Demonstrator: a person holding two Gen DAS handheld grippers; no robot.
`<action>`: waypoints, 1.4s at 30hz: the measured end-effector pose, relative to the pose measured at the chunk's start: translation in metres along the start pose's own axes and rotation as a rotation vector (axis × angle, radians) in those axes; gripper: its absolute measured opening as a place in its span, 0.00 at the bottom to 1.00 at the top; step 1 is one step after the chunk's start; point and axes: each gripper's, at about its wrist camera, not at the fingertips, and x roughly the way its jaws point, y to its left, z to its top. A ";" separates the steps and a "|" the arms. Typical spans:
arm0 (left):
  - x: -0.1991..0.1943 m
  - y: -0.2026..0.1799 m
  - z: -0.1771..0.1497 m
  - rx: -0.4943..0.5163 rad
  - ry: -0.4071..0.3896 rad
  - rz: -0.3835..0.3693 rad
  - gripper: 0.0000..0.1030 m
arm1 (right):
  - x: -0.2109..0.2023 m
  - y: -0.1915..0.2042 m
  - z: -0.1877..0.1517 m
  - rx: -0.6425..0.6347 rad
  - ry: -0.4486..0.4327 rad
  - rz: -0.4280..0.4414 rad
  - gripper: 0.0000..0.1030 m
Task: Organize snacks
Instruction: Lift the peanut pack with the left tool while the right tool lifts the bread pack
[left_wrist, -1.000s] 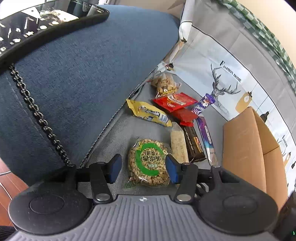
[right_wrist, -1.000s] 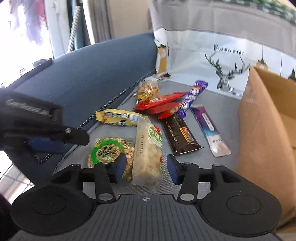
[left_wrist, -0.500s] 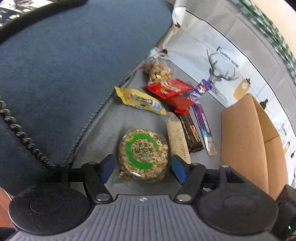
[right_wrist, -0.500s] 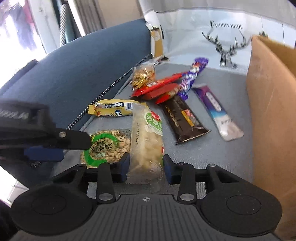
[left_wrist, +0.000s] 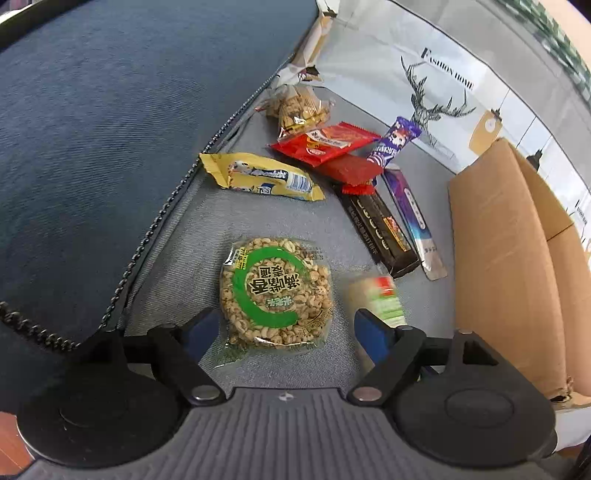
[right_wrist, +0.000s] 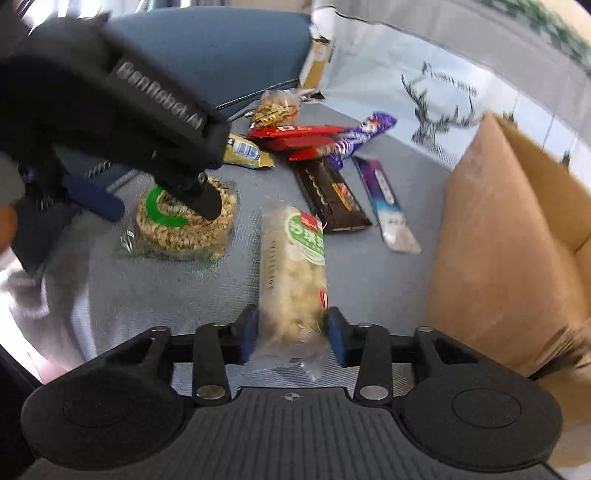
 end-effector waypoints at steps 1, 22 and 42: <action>0.002 -0.001 0.000 0.000 0.005 0.002 0.82 | 0.001 -0.006 0.000 0.051 0.003 0.032 0.48; 0.038 -0.023 0.006 0.063 0.034 0.125 0.89 | 0.018 -0.015 0.000 0.130 0.011 0.051 0.54; -0.008 -0.022 0.014 0.008 -0.160 0.047 0.80 | -0.034 -0.012 0.020 0.078 -0.194 0.028 0.37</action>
